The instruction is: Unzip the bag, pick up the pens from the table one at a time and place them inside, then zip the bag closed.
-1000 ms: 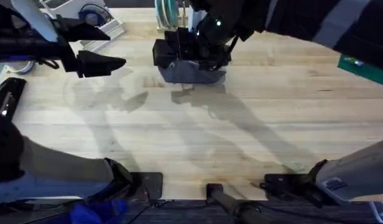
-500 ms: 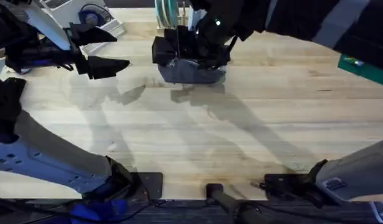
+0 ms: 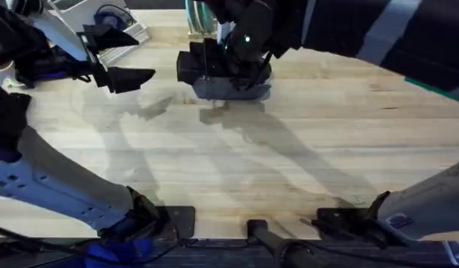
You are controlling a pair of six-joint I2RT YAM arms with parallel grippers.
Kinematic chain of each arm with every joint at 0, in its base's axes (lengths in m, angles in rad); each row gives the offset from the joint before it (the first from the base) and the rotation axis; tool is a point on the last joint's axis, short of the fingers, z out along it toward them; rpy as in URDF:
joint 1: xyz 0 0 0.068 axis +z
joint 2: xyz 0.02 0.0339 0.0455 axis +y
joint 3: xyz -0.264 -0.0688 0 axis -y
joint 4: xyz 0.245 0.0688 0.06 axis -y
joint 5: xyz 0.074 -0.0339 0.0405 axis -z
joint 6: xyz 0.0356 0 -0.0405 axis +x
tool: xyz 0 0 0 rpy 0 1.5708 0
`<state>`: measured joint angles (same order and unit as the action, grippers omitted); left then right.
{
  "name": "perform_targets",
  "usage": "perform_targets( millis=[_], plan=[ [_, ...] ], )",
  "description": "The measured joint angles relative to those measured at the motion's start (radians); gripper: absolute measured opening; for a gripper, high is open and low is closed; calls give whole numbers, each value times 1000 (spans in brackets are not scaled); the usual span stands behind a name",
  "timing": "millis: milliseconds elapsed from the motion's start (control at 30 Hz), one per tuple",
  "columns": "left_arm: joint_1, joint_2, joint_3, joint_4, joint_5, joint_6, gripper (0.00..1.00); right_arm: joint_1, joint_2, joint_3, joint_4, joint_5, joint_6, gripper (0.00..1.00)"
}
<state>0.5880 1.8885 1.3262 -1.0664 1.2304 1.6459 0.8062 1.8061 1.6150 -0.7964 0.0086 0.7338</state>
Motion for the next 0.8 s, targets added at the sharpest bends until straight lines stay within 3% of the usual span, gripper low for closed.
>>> perform_targets(
  millis=[800],
  plan=[
    [0,44,0,20,12,0,993,0,107,15,99,7,9,995]
  ],
)
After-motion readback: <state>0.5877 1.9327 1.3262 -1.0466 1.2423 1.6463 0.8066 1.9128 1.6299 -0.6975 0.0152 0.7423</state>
